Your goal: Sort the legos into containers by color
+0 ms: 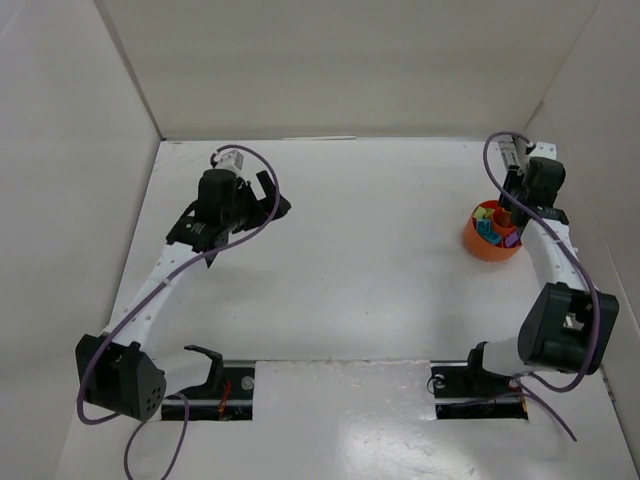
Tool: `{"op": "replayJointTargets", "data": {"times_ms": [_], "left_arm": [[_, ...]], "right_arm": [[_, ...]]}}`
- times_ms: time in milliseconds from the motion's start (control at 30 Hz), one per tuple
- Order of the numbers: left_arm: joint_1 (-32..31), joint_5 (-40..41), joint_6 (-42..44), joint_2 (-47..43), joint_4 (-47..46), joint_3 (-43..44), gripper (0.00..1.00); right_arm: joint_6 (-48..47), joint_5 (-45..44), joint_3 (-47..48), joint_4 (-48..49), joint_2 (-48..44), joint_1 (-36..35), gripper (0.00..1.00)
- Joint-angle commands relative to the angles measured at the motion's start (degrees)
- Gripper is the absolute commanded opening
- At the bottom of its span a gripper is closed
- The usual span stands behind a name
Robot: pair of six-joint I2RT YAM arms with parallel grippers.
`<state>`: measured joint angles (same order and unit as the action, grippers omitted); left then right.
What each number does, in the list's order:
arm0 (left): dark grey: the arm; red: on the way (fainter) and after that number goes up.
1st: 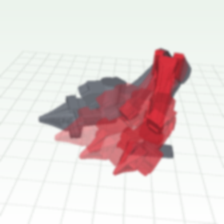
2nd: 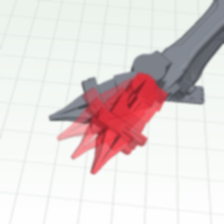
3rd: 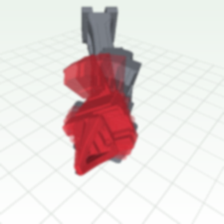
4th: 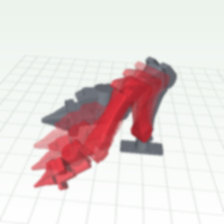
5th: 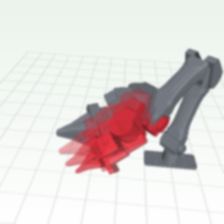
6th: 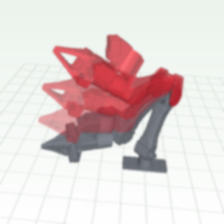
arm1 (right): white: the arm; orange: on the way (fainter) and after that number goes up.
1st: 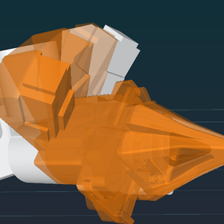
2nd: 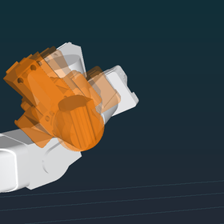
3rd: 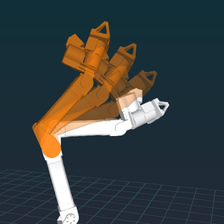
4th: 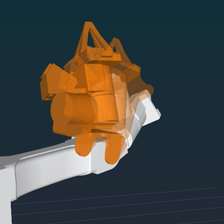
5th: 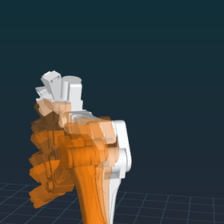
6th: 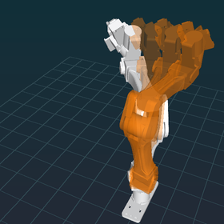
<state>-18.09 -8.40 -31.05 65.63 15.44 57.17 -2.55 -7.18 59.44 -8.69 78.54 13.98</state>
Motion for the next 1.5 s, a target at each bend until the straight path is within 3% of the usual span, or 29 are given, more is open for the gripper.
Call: {"op": "replayJointTargets", "data": {"times_ms": [0,167,333,1233,1467], "left_arm": [[1.5,-1.9,2.5,3.4,-2.0,5.5,1.0],[1.5,-1.9,3.0,7.1,-0.7,9.3,1.0],[1.5,-3.3,3.0,9.1,-1.7,9.8,1.0],[1.5,-3.3,-0.1,5.2,-1.7,6.0,1.0],[1.5,-3.3,-0.2,4.2,-1.7,5.5,1.0]], "right_arm": [[-1.7,1.2,4.1,0.4,1.3,1.6,0.19],[-1.7,-1.3,4.6,1.1,3.8,3.6,0.19],[-3.0,1.6,6.4,1.7,7.0,6.7,0.19],[-12.0,10.0,6.2,2.3,13.7,7.7,0.21],[-12.6,11.9,5.0,2.3,12.4,7.7,0.27]]}}
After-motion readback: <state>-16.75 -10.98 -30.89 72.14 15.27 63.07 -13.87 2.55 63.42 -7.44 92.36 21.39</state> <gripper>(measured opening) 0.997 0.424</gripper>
